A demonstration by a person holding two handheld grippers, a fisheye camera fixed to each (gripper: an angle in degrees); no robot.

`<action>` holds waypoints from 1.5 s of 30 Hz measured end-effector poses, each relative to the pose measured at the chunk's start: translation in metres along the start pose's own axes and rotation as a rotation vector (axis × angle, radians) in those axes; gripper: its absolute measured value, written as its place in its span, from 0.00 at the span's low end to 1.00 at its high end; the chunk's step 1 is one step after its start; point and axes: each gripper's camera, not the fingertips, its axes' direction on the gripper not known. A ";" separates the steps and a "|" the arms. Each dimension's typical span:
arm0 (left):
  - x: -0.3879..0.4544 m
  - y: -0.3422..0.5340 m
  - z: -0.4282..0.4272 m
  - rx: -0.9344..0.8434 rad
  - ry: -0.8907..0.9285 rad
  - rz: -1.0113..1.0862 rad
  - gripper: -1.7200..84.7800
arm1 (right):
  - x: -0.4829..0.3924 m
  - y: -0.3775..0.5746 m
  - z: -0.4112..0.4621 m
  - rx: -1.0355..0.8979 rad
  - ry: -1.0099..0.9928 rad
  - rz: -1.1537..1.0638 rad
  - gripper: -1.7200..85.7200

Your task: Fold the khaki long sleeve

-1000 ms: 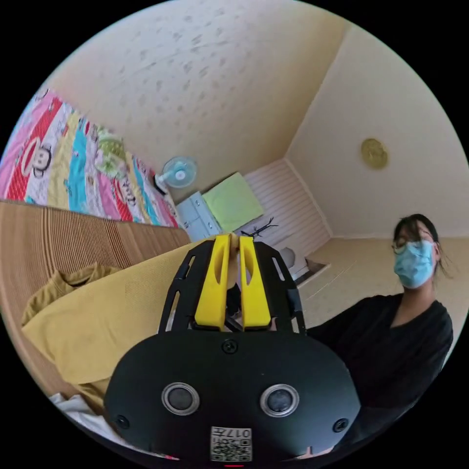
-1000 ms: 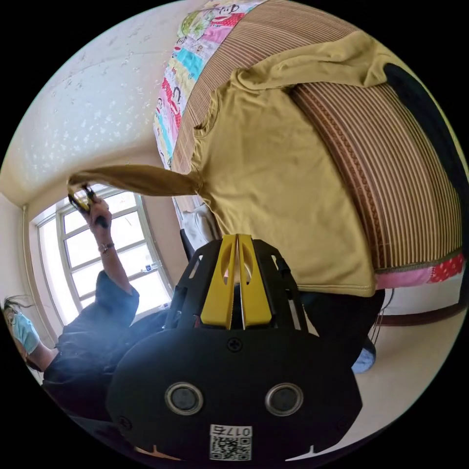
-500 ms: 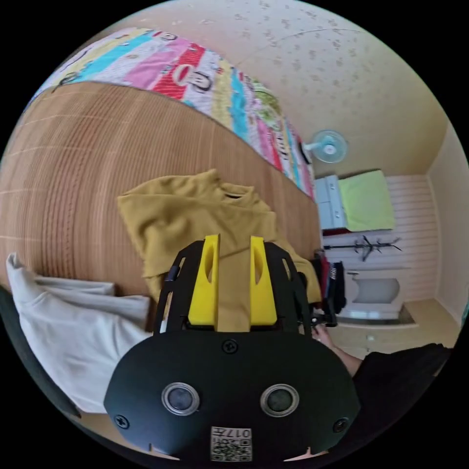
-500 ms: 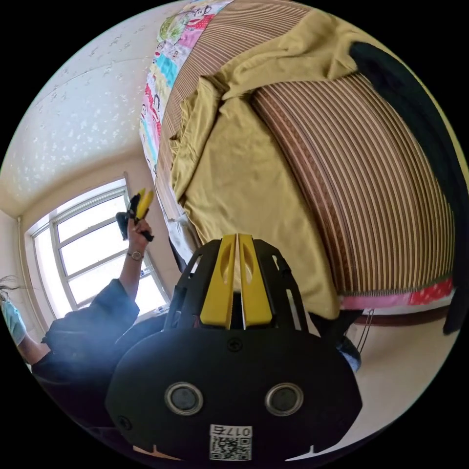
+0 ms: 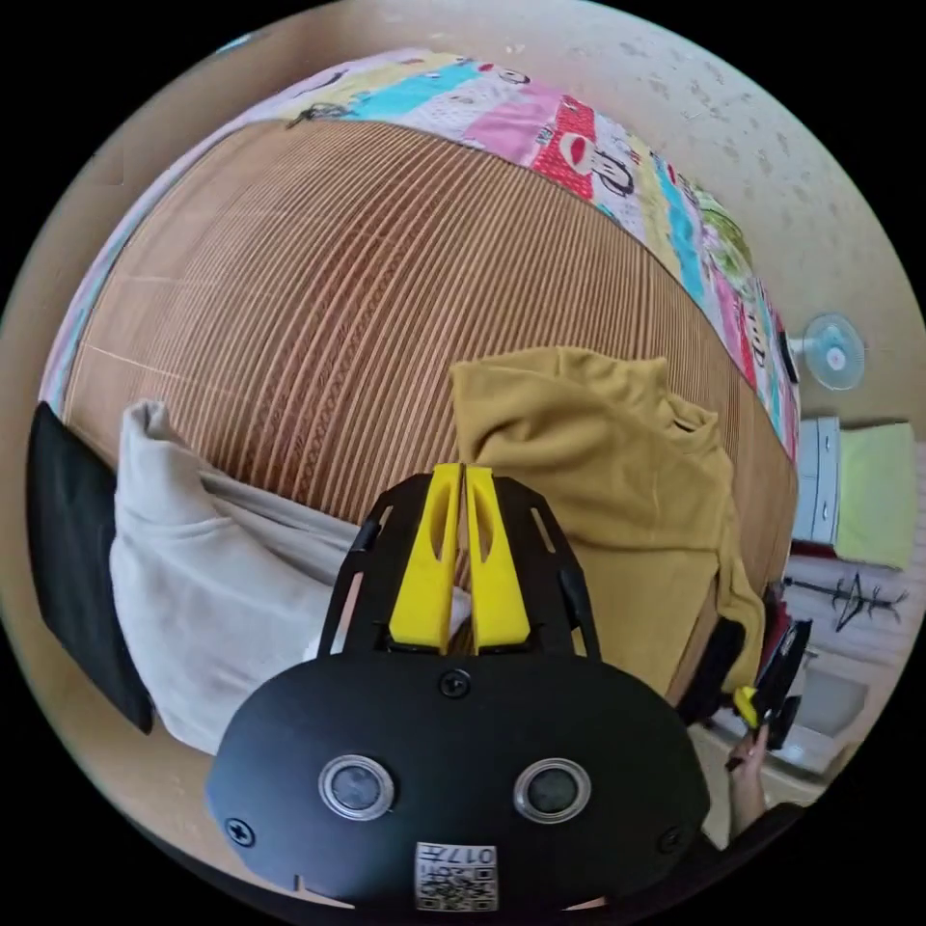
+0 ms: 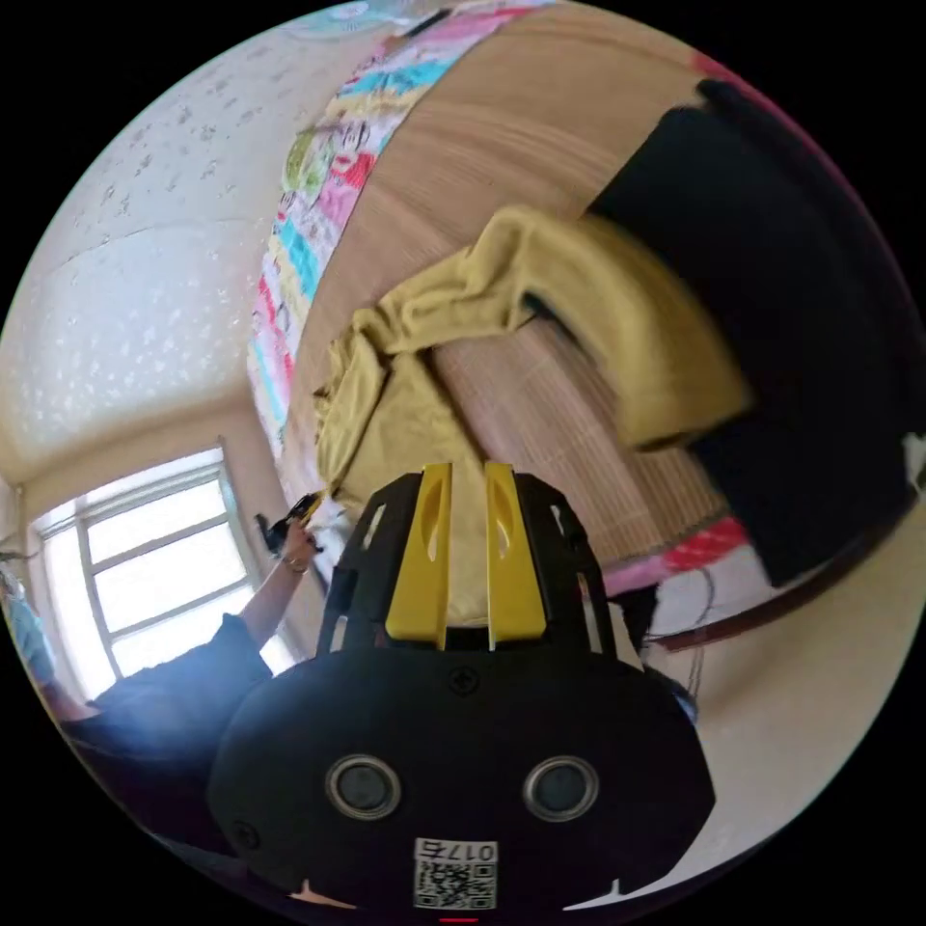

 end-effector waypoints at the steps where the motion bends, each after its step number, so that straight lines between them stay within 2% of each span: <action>1: 0.008 0.004 -0.005 -0.009 0.031 0.069 0.03 | 0.003 0.004 -0.013 0.044 0.050 0.021 0.12; 4: 0.028 0.029 -0.021 -0.005 0.040 0.170 0.06 | 0.023 0.012 -0.052 0.179 0.180 0.128 0.17; 7: 0.049 0.063 -0.027 -0.035 0.071 0.209 0.07 | 0.038 -0.003 -0.036 0.103 0.076 0.136 0.18; 9: 0.060 0.081 -0.026 -0.065 0.106 0.210 0.07 | 0.041 -0.014 -0.031 0.102 0.018 0.171 0.08; 10: 0.068 0.092 -0.024 -0.086 0.119 0.210 0.07 | 0.041 -0.016 -0.033 0.112 0.000 0.181 0.07; 13: 0.083 0.113 -0.025 -0.123 0.132 0.199 0.07 | 0.031 -0.030 -0.065 0.180 -0.214 0.152 0.05; 15: 0.089 0.121 -0.031 -0.129 0.148 0.193 0.07 | 0.026 -0.038 -0.104 0.235 -0.619 0.114 0.05; 18: 0.099 0.129 -0.043 -0.121 0.147 0.197 0.07 | 0.041 -0.037 -0.144 0.339 -0.857 0.223 0.05; 19: 0.101 0.131 -0.047 -0.113 0.143 0.196 0.07 | 0.048 -0.037 -0.150 0.361 -0.849 0.264 0.05; 21: 0.103 0.132 -0.051 -0.108 0.142 0.194 0.07 | 0.084 -0.045 -0.168 0.444 -0.669 0.401 0.05; 23: 0.106 0.133 -0.051 -0.111 0.124 0.189 0.07 | 0.105 -0.069 -0.173 0.450 -0.462 0.349 0.06; 26: 0.113 0.137 -0.053 -0.117 0.119 0.195 0.07 | 0.124 -0.094 -0.158 0.312 -0.128 0.281 0.08; 27: 0.114 0.139 -0.053 -0.117 0.133 0.200 0.07 | 0.130 -0.090 -0.153 0.287 -0.075 0.284 0.10; 31: 0.123 0.155 -0.050 -0.149 0.135 0.225 0.07 | 0.151 -0.057 -0.137 0.312 -0.145 0.270 0.13; 36: 0.122 0.166 -0.045 -0.166 0.160 0.182 0.07 | 0.191 -0.054 -0.085 0.348 -0.375 0.316 0.14; 40: 0.127 0.164 -0.045 -0.175 0.136 0.208 0.07 | 0.204 -0.079 -0.065 0.387 -0.403 0.394 0.13; 43: 0.128 0.160 -0.045 -0.186 0.116 0.234 0.07 | 0.208 -0.100 -0.062 0.391 -0.385 0.474 0.09; 45: 0.124 0.157 -0.048 -0.183 0.123 0.239 0.07 | 0.181 -0.113 -0.087 0.477 -0.367 0.416 0.07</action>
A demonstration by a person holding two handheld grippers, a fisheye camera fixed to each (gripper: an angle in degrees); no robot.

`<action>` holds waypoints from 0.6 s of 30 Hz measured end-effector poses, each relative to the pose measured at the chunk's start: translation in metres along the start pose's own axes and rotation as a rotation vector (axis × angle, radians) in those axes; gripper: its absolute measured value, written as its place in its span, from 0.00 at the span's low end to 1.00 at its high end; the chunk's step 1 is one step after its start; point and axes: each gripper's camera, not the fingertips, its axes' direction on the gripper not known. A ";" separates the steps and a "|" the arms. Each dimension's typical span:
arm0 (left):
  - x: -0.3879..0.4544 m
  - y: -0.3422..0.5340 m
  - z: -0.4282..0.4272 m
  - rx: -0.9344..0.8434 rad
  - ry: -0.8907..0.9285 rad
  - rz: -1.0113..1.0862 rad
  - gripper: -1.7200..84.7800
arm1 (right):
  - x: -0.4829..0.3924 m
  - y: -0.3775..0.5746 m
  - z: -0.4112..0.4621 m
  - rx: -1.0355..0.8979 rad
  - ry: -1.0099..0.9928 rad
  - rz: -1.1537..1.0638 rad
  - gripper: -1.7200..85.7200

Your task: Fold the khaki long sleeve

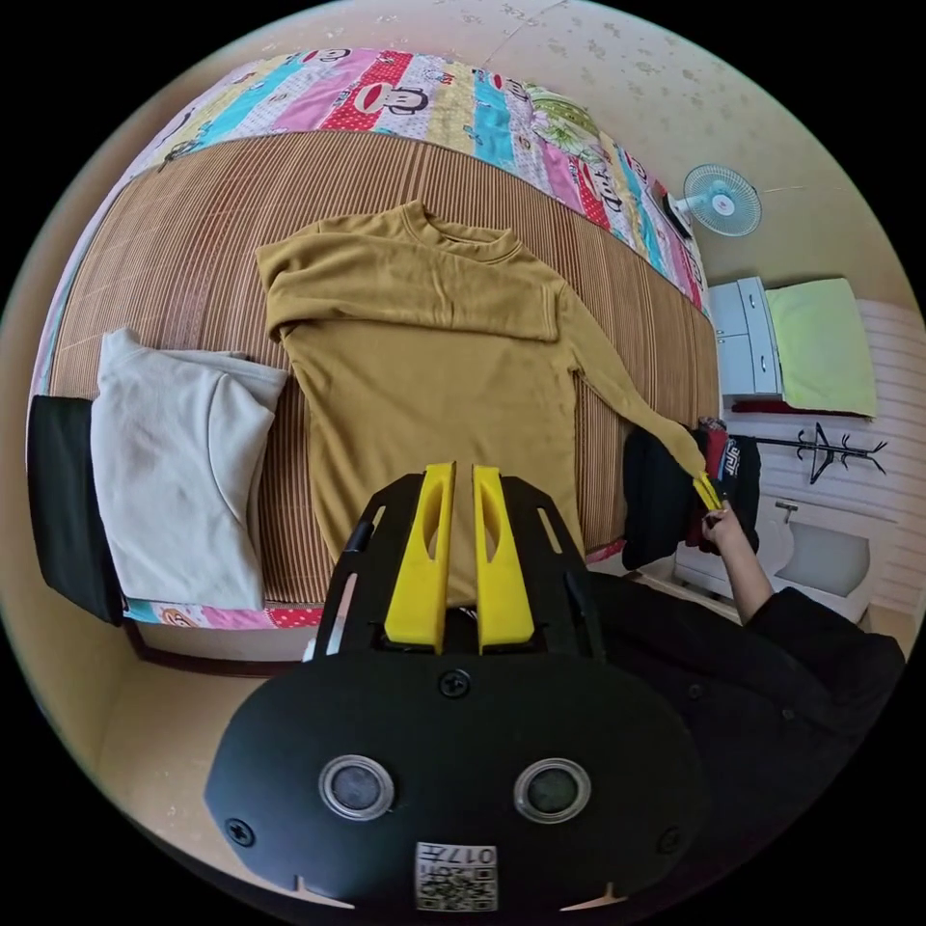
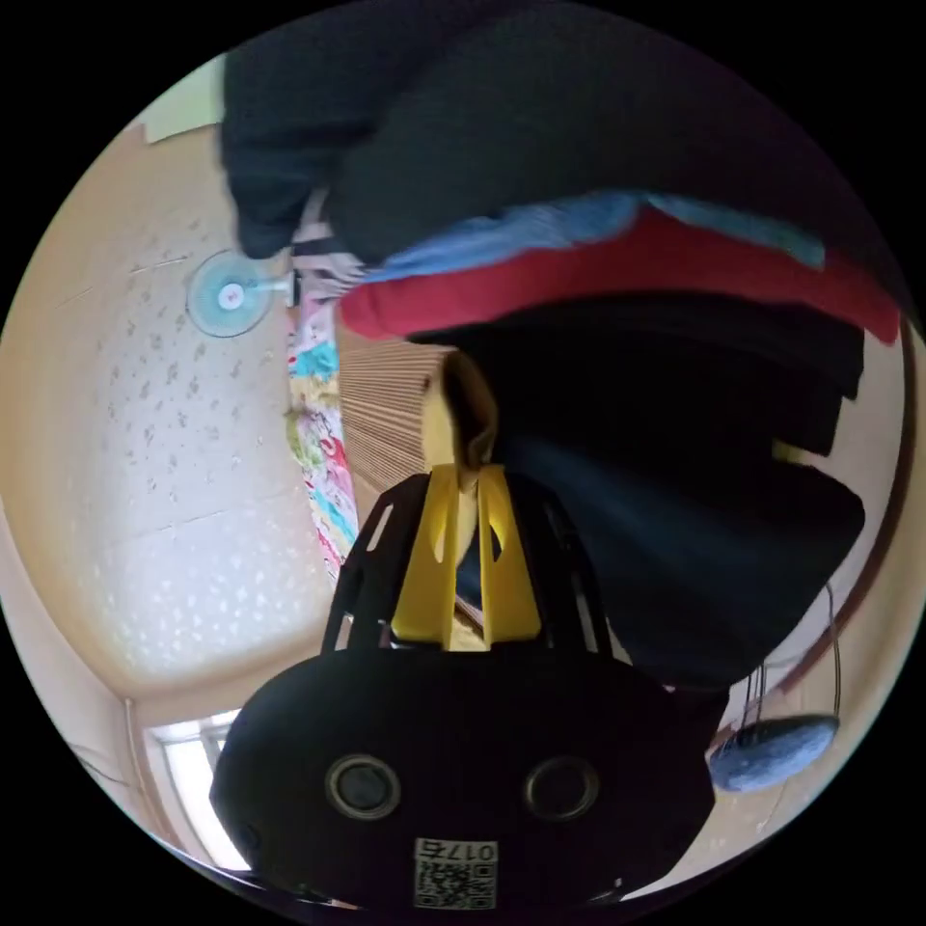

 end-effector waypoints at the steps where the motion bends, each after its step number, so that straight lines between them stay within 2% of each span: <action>1: -0.003 0.000 -0.004 0.011 0.000 0.002 0.07 | -0.016 0.000 0.001 0.007 -0.013 -0.050 0.07; 5: -0.017 0.004 -0.012 0.034 0.010 -0.002 0.07 | -0.181 0.046 0.065 -0.140 -0.089 -0.523 0.06; 9: -0.039 0.004 0.001 0.002 0.061 -0.047 0.07 | -0.322 0.198 0.172 -0.375 -0.228 -0.908 0.06; 11: -0.056 0.005 0.007 -0.003 0.104 -0.095 0.07 | -0.353 0.269 0.221 -0.477 -0.284 -0.998 0.06; 13: -0.068 0.007 0.009 0.009 0.131 -0.124 0.07 | -0.363 0.337 0.272 -0.572 -0.316 -1.033 0.06; 16: -0.091 0.009 0.012 0.014 0.146 -0.148 0.07 | -0.338 0.432 0.363 -0.816 -0.289 -1.064 0.07; 18: -0.108 0.008 0.014 0.015 0.145 -0.152 0.08 | -0.279 0.483 0.421 -1.007 -0.148 -1.072 0.08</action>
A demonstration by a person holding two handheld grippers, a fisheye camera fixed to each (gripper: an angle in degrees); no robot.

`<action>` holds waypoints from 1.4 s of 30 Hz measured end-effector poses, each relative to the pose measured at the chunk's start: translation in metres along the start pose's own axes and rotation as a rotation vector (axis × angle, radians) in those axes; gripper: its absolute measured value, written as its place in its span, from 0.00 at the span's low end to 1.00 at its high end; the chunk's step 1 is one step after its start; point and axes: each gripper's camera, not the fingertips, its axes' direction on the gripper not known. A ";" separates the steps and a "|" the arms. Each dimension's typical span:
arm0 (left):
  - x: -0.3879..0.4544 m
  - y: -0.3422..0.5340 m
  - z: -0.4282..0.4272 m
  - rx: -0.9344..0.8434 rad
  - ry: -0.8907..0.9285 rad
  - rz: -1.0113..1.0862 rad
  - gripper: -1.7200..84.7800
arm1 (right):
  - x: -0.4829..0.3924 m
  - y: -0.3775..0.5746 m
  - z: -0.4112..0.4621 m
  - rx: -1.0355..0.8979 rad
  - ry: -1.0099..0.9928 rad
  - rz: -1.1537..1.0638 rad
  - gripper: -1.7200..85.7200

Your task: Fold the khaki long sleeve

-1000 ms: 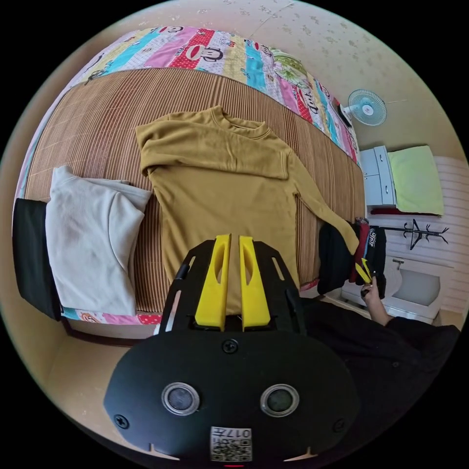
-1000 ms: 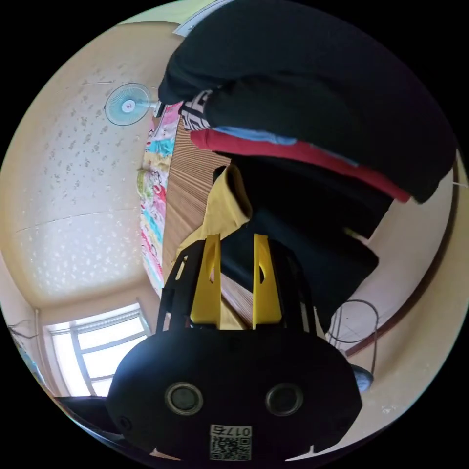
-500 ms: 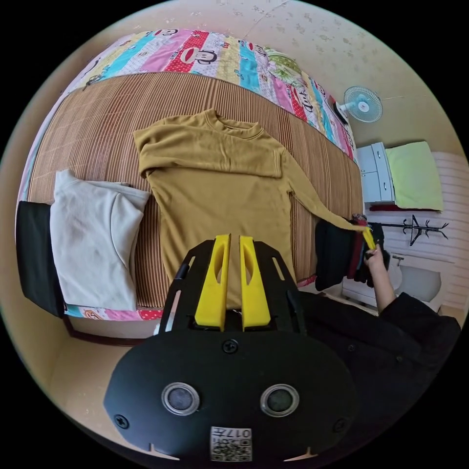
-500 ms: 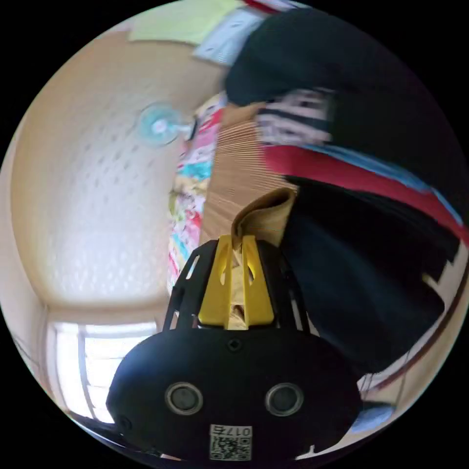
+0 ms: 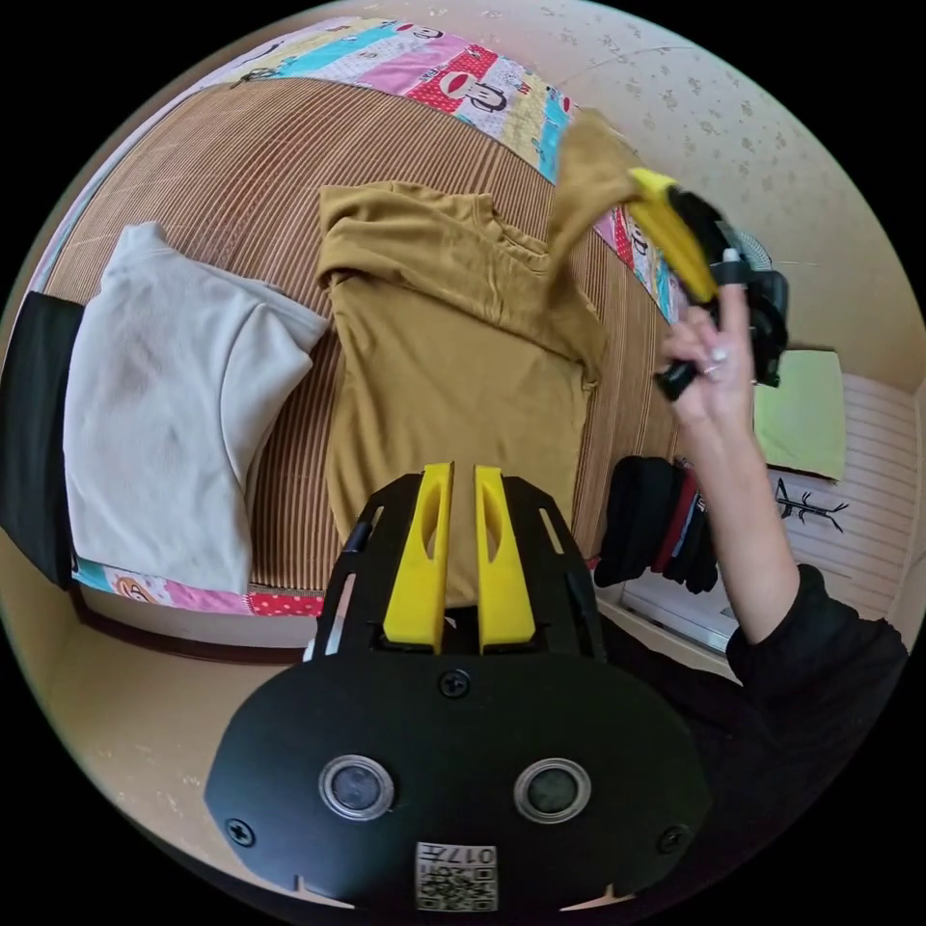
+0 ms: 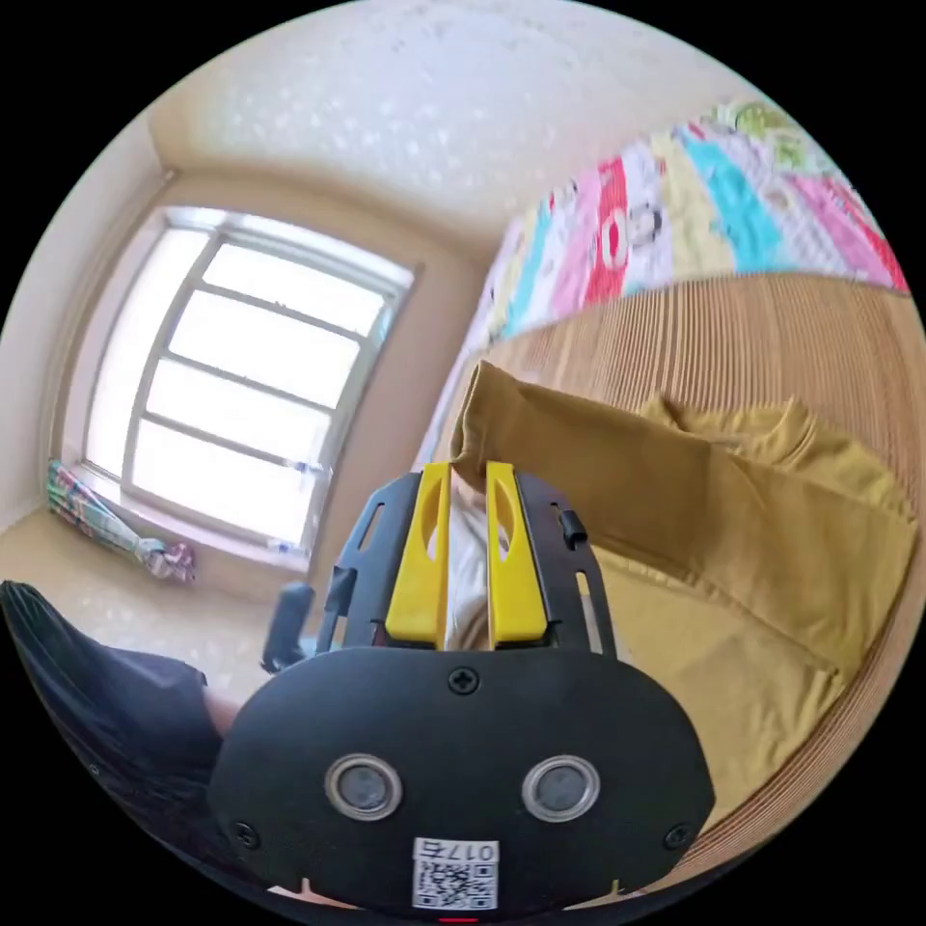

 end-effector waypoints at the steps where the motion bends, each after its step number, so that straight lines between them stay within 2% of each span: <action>1: -0.011 -0.005 -0.002 0.008 -0.007 0.001 0.08 | 0.009 0.009 0.017 -0.050 0.009 0.012 0.08; 3: -0.026 -0.017 -0.006 0.032 -0.019 0.010 0.08 | 0.045 0.062 0.052 -0.185 0.048 0.065 0.08; 7: -0.051 -0.067 -0.014 0.087 -0.041 0.045 0.09 | 0.101 0.162 0.031 -0.239 0.090 0.205 0.07; 10: -0.062 -0.105 -0.013 0.088 -0.027 0.059 0.09 | 0.141 0.241 -0.021 -0.249 0.127 0.339 0.07; 12: -0.064 -0.115 -0.006 0.049 -0.032 0.088 0.09 | 0.157 0.289 -0.080 -0.231 0.225 0.422 0.08; 15: -0.065 -0.102 0.014 -0.068 -0.066 0.186 0.09 | 0.164 0.331 -0.154 -0.213 0.319 0.489 0.09; 17: -0.074 -0.070 0.038 -0.217 -0.120 0.241 0.10 | 0.164 0.348 -0.186 -0.225 0.369 0.509 0.10; 19: -0.089 -0.035 0.051 -0.291 -0.156 0.221 0.10 | 0.166 0.363 -0.208 -0.261 0.387 0.522 0.11; 22: -0.125 0.023 0.061 -0.359 -0.083 0.114 0.11 | 0.170 0.383 -0.221 -0.346 0.349 0.530 0.13; 26: -0.176 0.078 0.048 -0.280 0.088 -0.098 0.13 | 0.170 0.408 -0.213 -0.467 0.296 0.515 0.15; 29: -0.196 0.091 0.035 -0.228 0.145 -0.146 0.14 | 0.163 0.414 -0.222 -0.422 0.311 0.534 0.15; 34: -0.196 0.085 0.014 -0.265 0.130 -0.020 0.14 | 0.152 0.415 -0.238 -0.337 0.235 0.554 0.15; 39: -0.186 0.078 0.007 -0.379 0.028 0.139 0.14 | 0.150 0.413 -0.234 -0.448 0.228 0.578 0.08; 42: -0.179 0.070 -0.011 -0.363 -0.020 0.208 0.14 | 0.142 0.410 -0.267 -0.383 0.077 0.577 0.06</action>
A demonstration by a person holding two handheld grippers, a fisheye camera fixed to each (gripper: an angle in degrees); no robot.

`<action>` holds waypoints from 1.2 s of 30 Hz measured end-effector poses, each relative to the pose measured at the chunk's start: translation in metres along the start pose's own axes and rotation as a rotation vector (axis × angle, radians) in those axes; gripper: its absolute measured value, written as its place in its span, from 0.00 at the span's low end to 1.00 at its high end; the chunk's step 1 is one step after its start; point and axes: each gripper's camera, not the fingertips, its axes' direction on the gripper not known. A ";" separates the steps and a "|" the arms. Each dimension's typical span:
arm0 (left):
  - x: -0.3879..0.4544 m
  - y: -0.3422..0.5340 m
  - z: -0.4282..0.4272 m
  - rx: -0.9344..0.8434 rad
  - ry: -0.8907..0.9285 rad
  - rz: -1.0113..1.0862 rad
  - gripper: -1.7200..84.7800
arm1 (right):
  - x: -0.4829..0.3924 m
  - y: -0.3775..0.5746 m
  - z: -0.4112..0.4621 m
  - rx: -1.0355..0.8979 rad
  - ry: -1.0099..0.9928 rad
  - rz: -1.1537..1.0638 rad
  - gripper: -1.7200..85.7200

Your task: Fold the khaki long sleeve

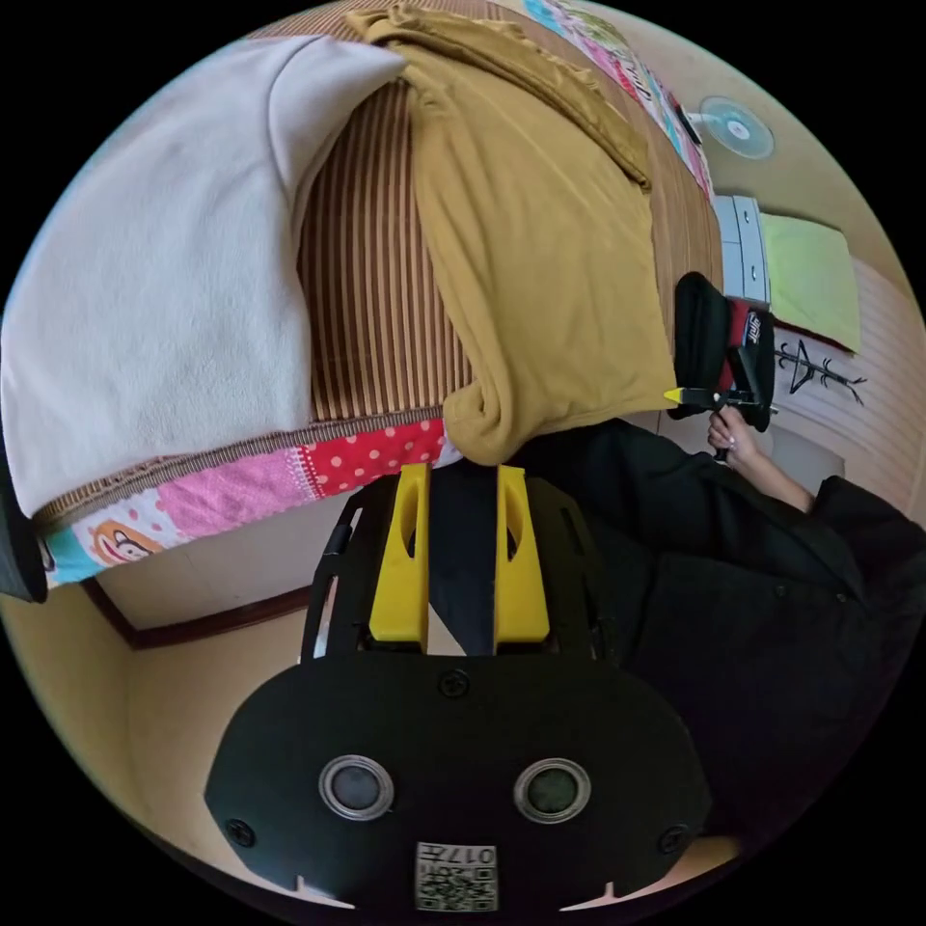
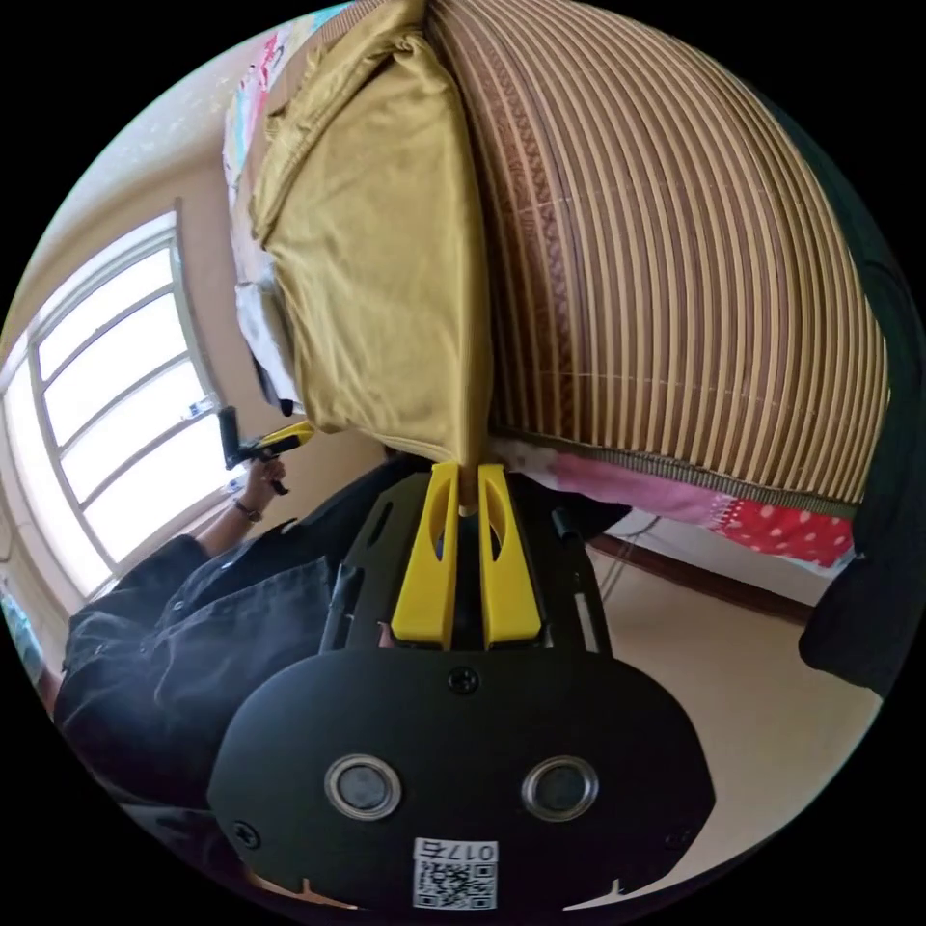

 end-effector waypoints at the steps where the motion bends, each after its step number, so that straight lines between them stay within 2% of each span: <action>1: 0.001 -0.001 -0.010 0.028 -0.024 0.022 0.14 | 0.002 0.004 -0.007 0.009 -0.024 0.003 0.06; 3: 0.001 -0.004 -0.022 0.061 -0.058 0.055 0.14 | 0.016 0.018 -0.034 0.064 -0.060 0.054 0.05; 5: -0.005 -0.017 -0.025 0.021 -0.047 0.105 0.14 | 0.024 0.021 -0.047 0.092 -0.092 0.085 0.05; 13: -0.023 -0.040 -0.044 -0.131 0.106 0.195 0.08 | -0.025 0.005 -0.070 -0.035 0.039 -0.015 0.05; 15: -0.024 -0.033 -0.067 -0.138 0.192 0.230 0.08 | -0.033 0.017 -0.098 -0.021 -0.016 -0.057 0.05; 16: -0.030 -0.026 -0.086 -0.123 0.294 0.231 0.07 | -0.033 0.021 -0.106 -0.015 -0.054 -0.064 0.05; 18: -0.041 -0.011 -0.116 -0.046 0.484 0.219 0.07 | -0.026 0.042 -0.141 0.035 -0.292 -0.084 0.05; 23: -0.074 0.053 -0.176 0.276 1.018 0.104 0.07 | -0.014 0.104 -0.202 0.214 -0.637 -0.096 0.05; 24: -0.077 0.060 -0.176 0.313 1.087 0.082 0.07 | -0.011 0.121 -0.207 0.255 -0.721 -0.094 0.05; 26: -0.085 0.085 -0.161 0.437 1.366 -0.032 0.07 | -0.005 0.141 -0.203 0.302 -0.856 -0.085 0.05; 28: -0.085 0.095 -0.142 0.511 1.499 -0.149 0.07 | 0.001 0.151 -0.192 0.358 -0.951 -0.048 0.04; 30: -0.087 0.098 -0.127 0.597 1.532 -0.287 0.07 | 0.015 0.142 -0.174 0.436 -0.998 0.065 0.04; 32: -0.094 0.087 -0.119 0.682 1.463 -0.478 0.07 | 0.024 0.123 -0.164 0.498 -1.012 0.153 0.04; 34: -0.096 0.062 -0.126 0.705 1.401 -0.524 0.07 | 0.028 0.096 -0.155 0.543 -1.031 0.220 0.04; 36: -0.093 0.025 -0.145 0.733 1.390 -0.476 0.07 | 0.020 0.058 -0.154 0.603 -1.073 0.262 0.05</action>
